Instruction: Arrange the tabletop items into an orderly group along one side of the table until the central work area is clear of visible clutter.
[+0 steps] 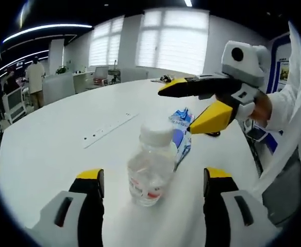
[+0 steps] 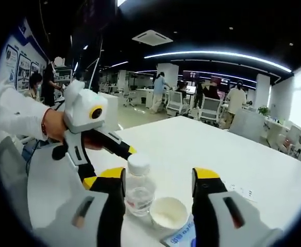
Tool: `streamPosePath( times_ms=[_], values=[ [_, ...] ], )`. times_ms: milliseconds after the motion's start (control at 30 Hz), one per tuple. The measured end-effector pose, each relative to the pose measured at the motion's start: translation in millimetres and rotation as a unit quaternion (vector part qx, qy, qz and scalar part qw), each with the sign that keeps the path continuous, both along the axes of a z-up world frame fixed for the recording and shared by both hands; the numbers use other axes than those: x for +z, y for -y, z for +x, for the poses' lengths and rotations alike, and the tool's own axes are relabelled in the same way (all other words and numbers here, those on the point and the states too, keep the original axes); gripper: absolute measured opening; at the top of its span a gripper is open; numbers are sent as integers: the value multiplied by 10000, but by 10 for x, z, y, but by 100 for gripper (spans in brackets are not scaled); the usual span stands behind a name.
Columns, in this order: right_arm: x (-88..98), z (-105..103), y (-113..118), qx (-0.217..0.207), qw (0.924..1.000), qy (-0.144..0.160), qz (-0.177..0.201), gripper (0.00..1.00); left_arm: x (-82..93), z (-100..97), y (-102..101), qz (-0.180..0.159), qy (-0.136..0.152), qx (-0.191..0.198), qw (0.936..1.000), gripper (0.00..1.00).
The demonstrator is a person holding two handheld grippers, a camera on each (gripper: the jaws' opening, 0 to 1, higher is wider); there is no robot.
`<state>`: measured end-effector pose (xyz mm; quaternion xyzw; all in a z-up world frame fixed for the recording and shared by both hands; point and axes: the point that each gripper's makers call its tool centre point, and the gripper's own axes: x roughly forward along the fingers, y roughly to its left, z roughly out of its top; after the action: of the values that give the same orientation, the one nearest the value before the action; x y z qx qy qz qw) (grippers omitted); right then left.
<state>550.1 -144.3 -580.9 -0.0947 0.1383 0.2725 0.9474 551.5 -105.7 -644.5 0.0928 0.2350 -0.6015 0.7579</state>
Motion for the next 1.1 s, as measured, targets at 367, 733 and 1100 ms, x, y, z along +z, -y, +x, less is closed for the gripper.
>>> streamPosePath(
  times_ms=[367, 733, 1100],
  values=[
    [42, -146, 125, -1, 10000, -32, 8, 57, 144, -85, -9, -52, -2, 107, 9999, 83],
    [54, -347, 430, -131, 9999, -97, -44, 61, 302, -235, -19, -89, 29, 194, 9998, 84],
    [130, -630, 738, -334, 9993, -126, -98, 62, 497, -429, -70, -129, 111, 312, 9994, 85]
  ],
)
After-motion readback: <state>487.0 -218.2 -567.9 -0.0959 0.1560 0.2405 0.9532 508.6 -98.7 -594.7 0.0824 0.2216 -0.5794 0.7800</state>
